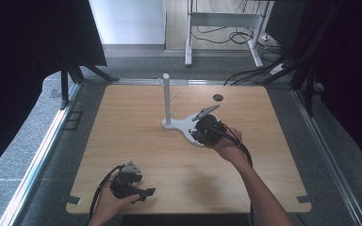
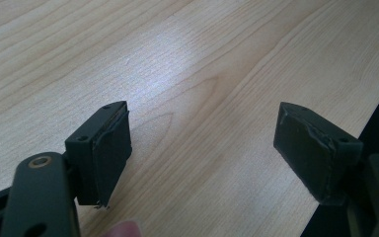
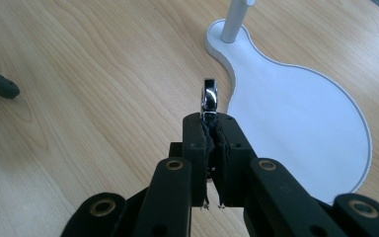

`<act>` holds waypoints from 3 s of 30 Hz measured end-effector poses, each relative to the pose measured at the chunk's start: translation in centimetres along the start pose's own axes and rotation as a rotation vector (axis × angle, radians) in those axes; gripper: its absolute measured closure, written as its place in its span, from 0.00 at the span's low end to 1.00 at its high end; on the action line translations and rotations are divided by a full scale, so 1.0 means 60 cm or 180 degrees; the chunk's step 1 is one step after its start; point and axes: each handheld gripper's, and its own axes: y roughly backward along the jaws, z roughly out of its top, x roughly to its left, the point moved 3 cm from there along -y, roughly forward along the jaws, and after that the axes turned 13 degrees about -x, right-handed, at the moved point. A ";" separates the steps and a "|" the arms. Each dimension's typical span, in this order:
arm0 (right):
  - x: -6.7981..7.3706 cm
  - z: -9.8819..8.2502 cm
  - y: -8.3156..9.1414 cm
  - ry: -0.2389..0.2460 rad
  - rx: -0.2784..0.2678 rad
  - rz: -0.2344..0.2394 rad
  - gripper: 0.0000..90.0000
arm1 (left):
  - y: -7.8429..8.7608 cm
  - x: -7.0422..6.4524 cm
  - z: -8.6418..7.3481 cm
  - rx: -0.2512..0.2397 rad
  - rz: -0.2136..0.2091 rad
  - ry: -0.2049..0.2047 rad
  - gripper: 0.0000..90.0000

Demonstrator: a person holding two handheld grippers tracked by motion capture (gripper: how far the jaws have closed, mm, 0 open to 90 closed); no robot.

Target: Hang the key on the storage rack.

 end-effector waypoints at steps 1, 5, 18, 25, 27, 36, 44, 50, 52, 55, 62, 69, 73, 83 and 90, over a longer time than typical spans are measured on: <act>-0.001 0.000 0.000 -0.0008 0.0005 -0.0007 0.94 | 0.000 0.000 0.000 0.0000 -0.0001 0.0001 0.25; -0.003 0.000 -0.001 -0.0010 0.0006 -0.0014 0.94 | -0.001 -0.001 0.000 -0.0002 -0.0002 0.0000 0.25; -0.014 0.013 -0.008 -0.0049 0.0003 -0.0036 0.94 | 0.001 0.000 0.000 -0.0014 0.0001 0.0005 0.25; -0.020 0.019 -0.016 -0.0090 0.0004 -0.0041 0.94 | 0.000 0.000 0.000 -0.0013 -0.0004 0.0004 0.25; -0.022 0.022 -0.017 -0.0089 -0.0007 -0.0032 0.94 | 0.000 0.000 0.000 -0.0013 -0.0006 0.0002 0.25; -0.027 0.033 -0.024 -0.0091 -0.0001 -0.0078 0.94 | 0.000 0.000 0.000 -0.0004 -0.0008 0.0000 0.25; -0.023 0.043 -0.035 -0.0077 0.0010 -0.0058 0.94 | 0.001 0.000 0.000 -0.0015 -0.0007 0.0003 0.25; -0.023 0.051 -0.042 -0.0091 -0.0006 -0.0034 0.94 | 0.003 0.002 0.001 -0.0033 -0.0002 0.0016 0.25; -0.022 0.053 -0.045 -0.0106 -0.0012 -0.0015 0.94 | 0.003 0.002 0.001 -0.0030 -0.0002 0.0009 0.25; -0.021 0.056 -0.049 -0.0088 0.0009 -0.0023 0.94 | 0.003 0.002 0.001 -0.0028 -0.0004 0.0010 0.25; -0.021 0.063 -0.052 -0.0085 0.0007 -0.0026 0.94 | 0.003 0.002 0.001 -0.0030 -0.0005 0.0010 0.25; -0.028 0.068 -0.050 -0.0132 -0.0013 -0.0019 0.94 | 0.003 0.001 0.001 -0.0025 -0.0012 0.0001 0.25; -0.030 0.074 -0.049 -0.0140 -0.0027 -0.0009 0.94 | 0.003 0.001 0.001 -0.0029 -0.0013 0.0003 0.25; -0.036 0.084 -0.052 -0.0156 -0.0048 -0.0021 0.94 | 0.003 0.001 0.001 -0.0027 -0.0020 0.0001 0.25; -0.047 0.083 -0.066 -0.0210 -0.0007 -0.0045 0.94 | 0.003 0.002 0.001 -0.0031 -0.0021 0.0002 0.25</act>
